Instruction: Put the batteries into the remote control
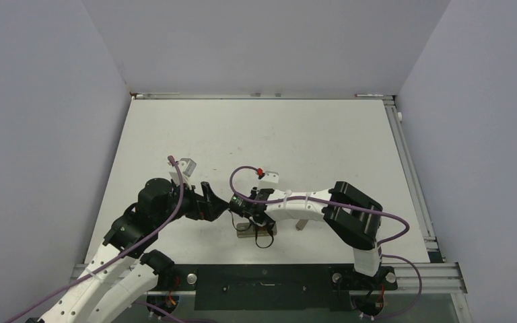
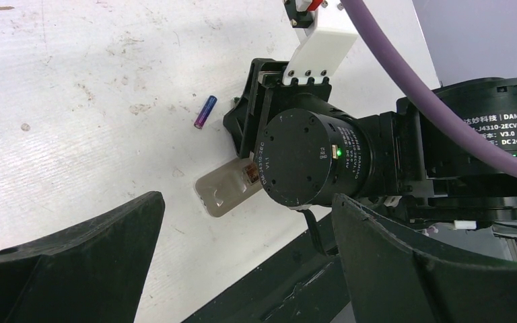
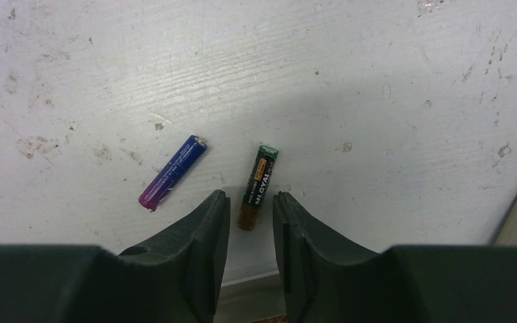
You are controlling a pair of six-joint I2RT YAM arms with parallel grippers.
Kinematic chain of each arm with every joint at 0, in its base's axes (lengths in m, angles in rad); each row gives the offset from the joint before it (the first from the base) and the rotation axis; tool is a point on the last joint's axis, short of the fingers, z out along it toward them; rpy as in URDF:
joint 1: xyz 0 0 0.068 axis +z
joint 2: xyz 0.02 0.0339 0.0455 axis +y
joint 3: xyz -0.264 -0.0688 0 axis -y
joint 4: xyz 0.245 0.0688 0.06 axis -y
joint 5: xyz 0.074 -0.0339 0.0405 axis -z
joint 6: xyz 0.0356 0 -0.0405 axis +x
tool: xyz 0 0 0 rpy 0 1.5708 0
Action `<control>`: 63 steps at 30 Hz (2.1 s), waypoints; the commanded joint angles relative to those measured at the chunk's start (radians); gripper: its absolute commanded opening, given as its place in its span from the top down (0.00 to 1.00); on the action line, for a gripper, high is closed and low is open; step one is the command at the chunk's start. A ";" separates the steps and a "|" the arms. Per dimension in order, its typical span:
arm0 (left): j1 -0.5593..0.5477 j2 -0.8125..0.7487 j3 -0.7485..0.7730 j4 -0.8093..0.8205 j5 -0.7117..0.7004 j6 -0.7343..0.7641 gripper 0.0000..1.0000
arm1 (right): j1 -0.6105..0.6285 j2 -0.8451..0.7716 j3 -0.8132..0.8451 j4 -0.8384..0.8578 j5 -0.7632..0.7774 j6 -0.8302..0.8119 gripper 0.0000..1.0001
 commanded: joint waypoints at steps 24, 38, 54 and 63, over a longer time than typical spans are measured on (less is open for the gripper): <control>0.005 0.014 0.002 0.046 -0.015 0.009 0.07 | 0.012 0.001 -0.003 0.048 -0.038 -0.158 0.91; 0.019 0.044 0.006 0.037 -0.042 0.002 0.07 | -0.008 -0.146 -0.043 0.099 -0.075 -0.403 0.92; 0.019 0.046 0.013 0.020 -0.072 -0.004 0.07 | -0.051 -0.378 -0.160 0.200 -0.216 -0.720 0.91; 0.019 0.071 0.015 0.015 -0.082 -0.012 0.07 | -0.068 -0.466 -0.173 0.205 -0.395 -0.978 0.92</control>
